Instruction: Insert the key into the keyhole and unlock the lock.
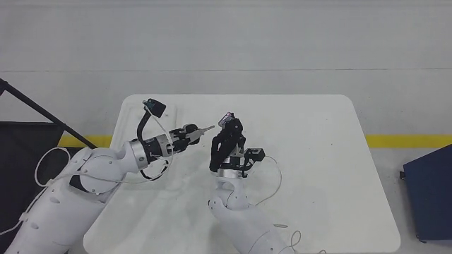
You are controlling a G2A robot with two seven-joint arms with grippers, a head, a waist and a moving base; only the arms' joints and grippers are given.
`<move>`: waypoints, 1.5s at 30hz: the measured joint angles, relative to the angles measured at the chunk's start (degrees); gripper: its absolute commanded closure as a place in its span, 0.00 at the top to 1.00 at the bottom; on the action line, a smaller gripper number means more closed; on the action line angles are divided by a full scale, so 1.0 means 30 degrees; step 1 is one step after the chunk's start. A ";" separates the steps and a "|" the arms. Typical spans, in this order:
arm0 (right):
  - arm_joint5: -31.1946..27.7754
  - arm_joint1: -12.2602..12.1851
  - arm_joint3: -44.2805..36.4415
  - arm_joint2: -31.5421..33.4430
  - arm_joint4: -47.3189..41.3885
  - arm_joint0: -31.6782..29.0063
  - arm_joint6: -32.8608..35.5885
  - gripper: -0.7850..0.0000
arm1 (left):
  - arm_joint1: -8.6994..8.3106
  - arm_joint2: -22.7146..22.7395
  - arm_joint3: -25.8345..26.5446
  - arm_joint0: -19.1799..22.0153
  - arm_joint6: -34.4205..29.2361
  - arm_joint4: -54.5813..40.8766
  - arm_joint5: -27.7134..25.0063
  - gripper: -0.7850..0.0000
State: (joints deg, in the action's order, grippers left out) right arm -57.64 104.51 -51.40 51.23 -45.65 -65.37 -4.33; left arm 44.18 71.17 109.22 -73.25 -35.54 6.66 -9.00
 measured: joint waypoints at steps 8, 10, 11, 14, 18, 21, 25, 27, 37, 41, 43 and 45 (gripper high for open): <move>0.0000 0.0000 0.0000 0.0000 0.0000 0.0000 0.0000 0.00 | -0.0012 0.0013 0.0112 0.0029 0.0003 0.0707 0.0235 0.00; 0.0000 0.0000 0.0000 0.0000 0.0000 0.0000 0.0000 0.00 | -0.0011 0.0013 0.0112 0.0029 0.0003 0.0723 0.0236 0.00; 0.0000 0.0000 0.0000 0.0000 0.0000 0.0000 0.0000 0.00 | -0.0011 0.0013 0.0112 0.0029 0.0003 0.0725 0.0236 0.00; 0.0000 0.0000 0.0000 0.0000 0.0000 0.0000 0.0000 0.00 | -0.0011 0.0013 0.0112 0.0029 0.0003 0.0726 0.0237 0.00; 0.0000 0.0000 0.0000 0.0000 0.0000 0.0000 0.0000 0.00 | -0.0010 0.0012 0.0109 0.0024 0.0008 0.0722 0.0241 0.00; 0.0000 0.0000 0.0000 0.0000 0.0000 0.0000 0.0000 0.00 | 0.0082 -0.0058 0.0013 -0.0192 0.0232 -0.0039 0.0551 0.00; 0.0000 0.0000 0.0000 0.0000 0.0000 0.0000 0.0000 0.00 | 0.0178 -0.0004 0.0126 -0.0209 -0.0093 -0.0902 0.1194 0.00; 0.0000 0.0000 0.0000 0.0000 0.0000 0.0000 0.0000 0.00 | 0.0211 0.0014 0.0324 -0.0289 -0.0491 -0.1320 0.1716 0.00; 0.0000 0.0000 0.0000 0.0000 0.0000 0.0000 0.0000 0.00 | 0.0400 0.0281 0.0796 -0.0774 -0.0548 -0.2717 0.2573 0.00; 0.0000 0.0000 0.0000 0.0000 0.0000 0.0000 0.0000 0.00 | 0.0464 0.0383 0.0943 -0.0954 -0.0173 -0.2450 0.2294 0.00; 0.0000 0.0000 0.0000 0.0000 0.0000 0.0000 0.0000 0.00 | 0.0485 0.0468 0.0987 -0.1025 -0.0024 -0.2087 0.2071 0.00; 0.0000 0.0000 0.0000 0.0000 0.0000 0.0000 0.0000 0.00 | 0.0509 0.0538 0.1033 -0.1147 0.0152 -0.1792 0.1998 0.00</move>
State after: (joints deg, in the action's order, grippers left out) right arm -57.64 104.52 -51.40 51.23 -45.65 -65.37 -4.33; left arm 45.70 72.78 112.32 -76.69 -35.09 1.29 -3.01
